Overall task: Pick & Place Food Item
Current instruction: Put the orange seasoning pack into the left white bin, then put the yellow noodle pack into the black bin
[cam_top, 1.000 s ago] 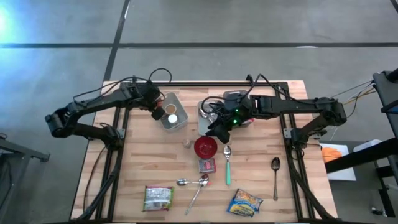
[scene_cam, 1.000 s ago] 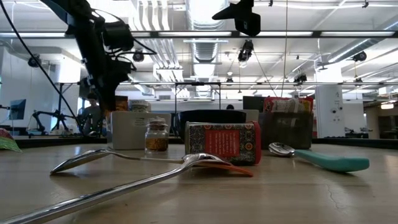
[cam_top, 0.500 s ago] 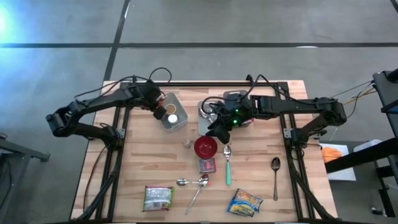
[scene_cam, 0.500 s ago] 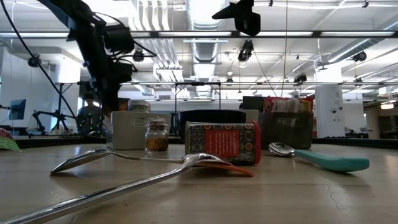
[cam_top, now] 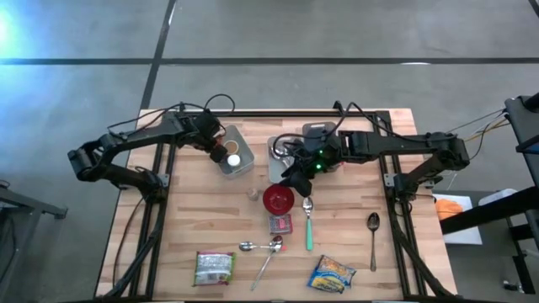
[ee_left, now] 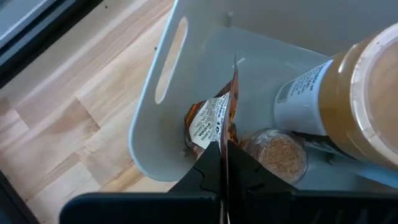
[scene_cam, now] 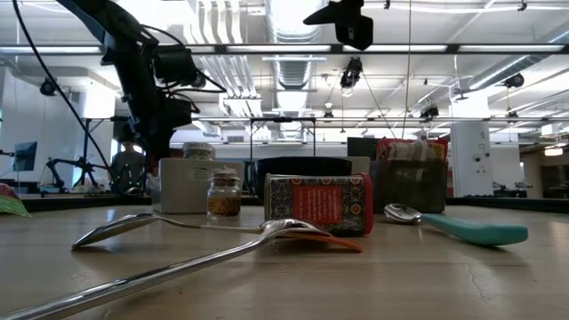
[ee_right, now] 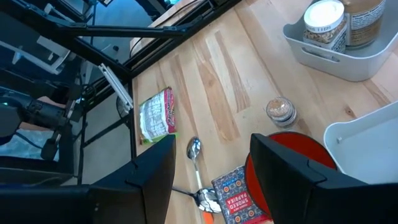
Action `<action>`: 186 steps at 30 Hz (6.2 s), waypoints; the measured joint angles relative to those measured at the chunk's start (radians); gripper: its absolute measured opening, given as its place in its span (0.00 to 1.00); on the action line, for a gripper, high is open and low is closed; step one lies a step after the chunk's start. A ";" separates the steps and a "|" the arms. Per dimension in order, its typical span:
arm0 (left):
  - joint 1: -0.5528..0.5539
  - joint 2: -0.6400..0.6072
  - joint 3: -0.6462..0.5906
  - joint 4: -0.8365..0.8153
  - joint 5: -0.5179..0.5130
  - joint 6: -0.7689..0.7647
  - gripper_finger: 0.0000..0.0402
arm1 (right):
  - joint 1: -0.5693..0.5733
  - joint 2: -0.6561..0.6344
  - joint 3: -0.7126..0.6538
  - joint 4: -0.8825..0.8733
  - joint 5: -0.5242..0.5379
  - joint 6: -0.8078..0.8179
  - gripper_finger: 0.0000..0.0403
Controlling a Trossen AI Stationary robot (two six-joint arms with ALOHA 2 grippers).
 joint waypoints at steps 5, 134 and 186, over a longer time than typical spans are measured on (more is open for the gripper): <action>0.000 0.002 -0.001 -0.011 0.022 -0.025 0.11 | 0.000 0.000 0.000 0.000 0.000 -0.004 0.50; -1.344 -0.106 -0.280 0.518 0.186 -1.593 0.00 | 0.032 -0.009 0.003 -0.021 -0.041 0.077 0.50; -0.720 -0.179 0.109 0.318 0.284 -0.799 0.00 | 0.019 0.412 0.378 -0.005 -0.134 -0.363 0.50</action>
